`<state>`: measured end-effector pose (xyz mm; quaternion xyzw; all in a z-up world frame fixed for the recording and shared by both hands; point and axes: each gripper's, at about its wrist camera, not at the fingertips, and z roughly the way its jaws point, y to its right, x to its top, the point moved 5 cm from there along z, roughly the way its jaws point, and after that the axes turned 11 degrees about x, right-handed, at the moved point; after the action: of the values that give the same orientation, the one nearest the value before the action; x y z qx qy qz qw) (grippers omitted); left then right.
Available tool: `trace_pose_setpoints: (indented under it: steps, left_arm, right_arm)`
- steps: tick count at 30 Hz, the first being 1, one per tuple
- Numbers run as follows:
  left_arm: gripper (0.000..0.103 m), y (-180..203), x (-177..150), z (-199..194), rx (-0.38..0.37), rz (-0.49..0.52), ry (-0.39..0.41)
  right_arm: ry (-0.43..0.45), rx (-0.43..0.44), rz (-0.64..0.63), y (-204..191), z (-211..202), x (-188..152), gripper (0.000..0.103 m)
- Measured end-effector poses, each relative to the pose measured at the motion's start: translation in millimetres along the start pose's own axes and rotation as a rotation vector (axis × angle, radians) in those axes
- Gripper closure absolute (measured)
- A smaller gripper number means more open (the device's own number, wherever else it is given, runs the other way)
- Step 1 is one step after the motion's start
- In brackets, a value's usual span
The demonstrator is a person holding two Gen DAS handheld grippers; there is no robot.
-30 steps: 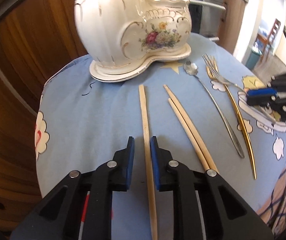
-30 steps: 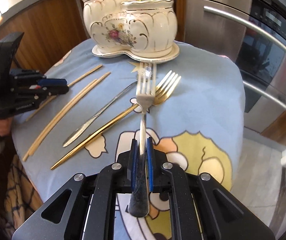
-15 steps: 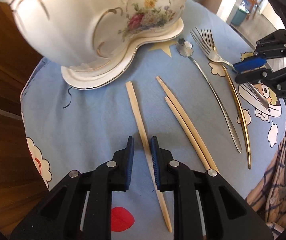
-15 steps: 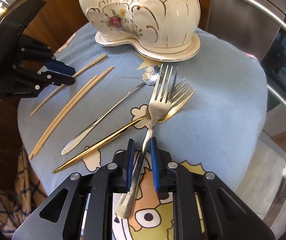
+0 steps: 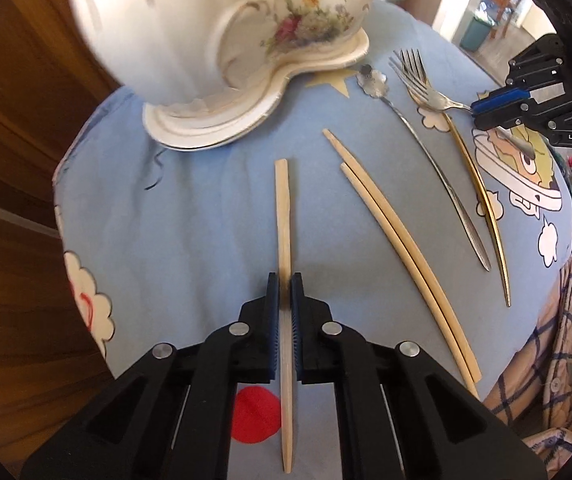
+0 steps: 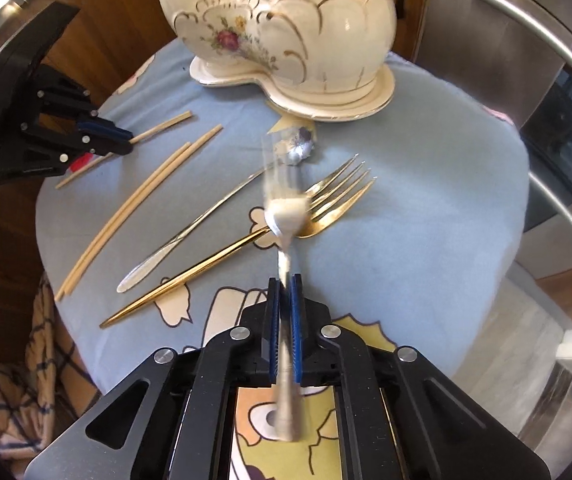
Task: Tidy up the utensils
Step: 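Grasp a silver fork with the right tool while the left tool grasps a chopstick, then lower the chopstick into the large pot while the right tool lowers the fork in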
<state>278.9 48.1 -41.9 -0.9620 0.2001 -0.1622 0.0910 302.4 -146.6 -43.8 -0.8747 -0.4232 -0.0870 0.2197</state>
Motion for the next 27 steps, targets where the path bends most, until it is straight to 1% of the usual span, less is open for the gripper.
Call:
trace_pose_setpoints:
  steps: [3,5,7,8,10,12,14,18,22,27]
  left_arm:
    - [0.097,-6,-6,-13,0.004,-0.042,0.069]
    - [0.097,-10,-8,-24,-0.017,-0.079,0.119]
    - [0.097,-12,-10,-34,-0.027,-0.106,0.157]
    - [0.097,-13,-11,-40,-0.037,-0.120,0.181]
    - [0.097,-20,-17,-51,-0.048,-0.164,0.223]
    - [0.097,-25,-21,-64,-0.049,-0.201,0.283]
    - [0.097,-30,-26,-73,-0.033,-0.246,0.323]
    - [0.097,-42,-32,-97,-0.037,-0.343,0.423]
    - [0.097,-53,-31,-109,-0.027,-0.413,0.495]
    - [0.097,-64,-16,-134,-0.030,-0.473,0.604]
  right_arm:
    - [0.016,-0.010,-0.016,-1,-6,-3,0.097]
    - [0.020,-0.019,-0.024,-1,-9,-4,0.097]
    - [0.036,-0.022,-0.023,0,-13,2,0.097]
    - [0.051,-0.019,-0.022,0,-18,-1,0.097]
    - [0.100,-0.009,-0.013,-1,-28,-4,0.097]
    - [0.152,-0.006,-0.006,-2,-40,-3,0.097]
    - [0.203,-0.003,-0.001,-4,-50,-2,0.097]
    - [0.300,-0.006,-0.003,-11,-71,3,0.097]
    - [0.369,-0.005,-0.001,-16,-85,9,0.097]
    - [0.444,0.005,0.001,-21,-99,21,0.097]
